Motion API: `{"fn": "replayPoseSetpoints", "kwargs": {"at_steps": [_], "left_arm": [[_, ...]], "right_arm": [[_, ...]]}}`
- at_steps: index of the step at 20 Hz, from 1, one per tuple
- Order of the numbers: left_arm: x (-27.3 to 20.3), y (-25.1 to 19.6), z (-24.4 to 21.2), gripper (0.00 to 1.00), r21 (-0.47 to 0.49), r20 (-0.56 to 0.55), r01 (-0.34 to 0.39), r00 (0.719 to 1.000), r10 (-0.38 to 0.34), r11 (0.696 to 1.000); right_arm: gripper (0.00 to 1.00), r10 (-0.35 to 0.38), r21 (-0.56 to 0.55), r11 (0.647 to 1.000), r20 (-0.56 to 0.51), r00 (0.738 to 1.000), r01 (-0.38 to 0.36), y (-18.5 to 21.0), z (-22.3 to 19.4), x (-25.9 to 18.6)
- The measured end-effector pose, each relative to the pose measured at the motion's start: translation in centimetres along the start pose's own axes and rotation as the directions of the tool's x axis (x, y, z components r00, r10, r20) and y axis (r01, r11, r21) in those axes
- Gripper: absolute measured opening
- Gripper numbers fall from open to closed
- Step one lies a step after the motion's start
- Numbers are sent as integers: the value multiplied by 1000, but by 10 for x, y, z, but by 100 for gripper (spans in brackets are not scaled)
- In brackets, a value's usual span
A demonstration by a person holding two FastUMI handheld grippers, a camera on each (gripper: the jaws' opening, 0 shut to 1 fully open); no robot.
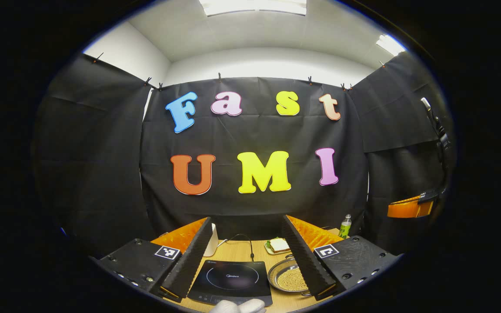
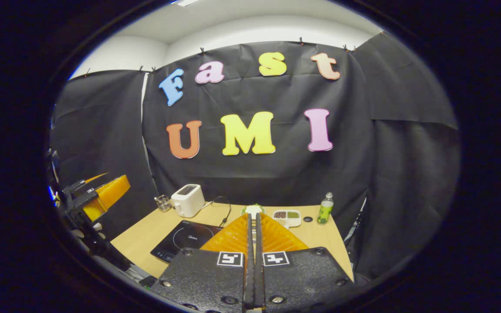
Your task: First push the handle of the pot to place it horizontally, then grasp the pot with both hands and set it on the induction cooktop.
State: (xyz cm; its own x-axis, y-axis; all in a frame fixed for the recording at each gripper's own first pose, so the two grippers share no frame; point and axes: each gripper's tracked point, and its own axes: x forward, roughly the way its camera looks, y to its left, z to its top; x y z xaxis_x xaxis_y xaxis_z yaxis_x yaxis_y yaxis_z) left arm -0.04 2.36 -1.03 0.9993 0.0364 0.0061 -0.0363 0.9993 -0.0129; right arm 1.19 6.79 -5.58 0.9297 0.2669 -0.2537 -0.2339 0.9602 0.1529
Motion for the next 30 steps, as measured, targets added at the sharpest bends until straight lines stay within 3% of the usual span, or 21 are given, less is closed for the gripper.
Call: {"fn": "replayPoseSetpoints", "kwargs": {"at_steps": [1,5,9,15,19,22,27,30], "left_arm": [[0,1,-2,96,-4,-4,-1,1000,1,1000],[0,7,-7,96,-12,-9,-20,1000,19,1000],[-2,18,-14,96,-11,-18,-43,999,43,999],[-3,37,-26,96,-7,-37,-83,996,82,997],[-5,45,-25,96,1,-27,-99,995,99,995],[-5,48,-27,96,2,-28,-103,994,103,995],[-3,51,-30,96,0,-37,-108,993,108,994],[-3,53,-31,96,3,-40,-116,992,116,993]], "right_arm": [[0,14,7,1000,-24,1000,-14,5,-6,6],[4,72,11,997,-121,990,-71,26,-42,31],[4,108,-1,994,-261,959,-112,46,-97,53],[4,160,40,986,-469,868,-160,75,-196,84],[0,145,37,988,-571,808,-151,83,-251,96],[4,134,31,989,-630,765,-147,88,-283,106],[3,102,14,992,-700,707,-129,86,-324,126],[0,85,13,994,-714,695,-109,80,-332,132]]}}
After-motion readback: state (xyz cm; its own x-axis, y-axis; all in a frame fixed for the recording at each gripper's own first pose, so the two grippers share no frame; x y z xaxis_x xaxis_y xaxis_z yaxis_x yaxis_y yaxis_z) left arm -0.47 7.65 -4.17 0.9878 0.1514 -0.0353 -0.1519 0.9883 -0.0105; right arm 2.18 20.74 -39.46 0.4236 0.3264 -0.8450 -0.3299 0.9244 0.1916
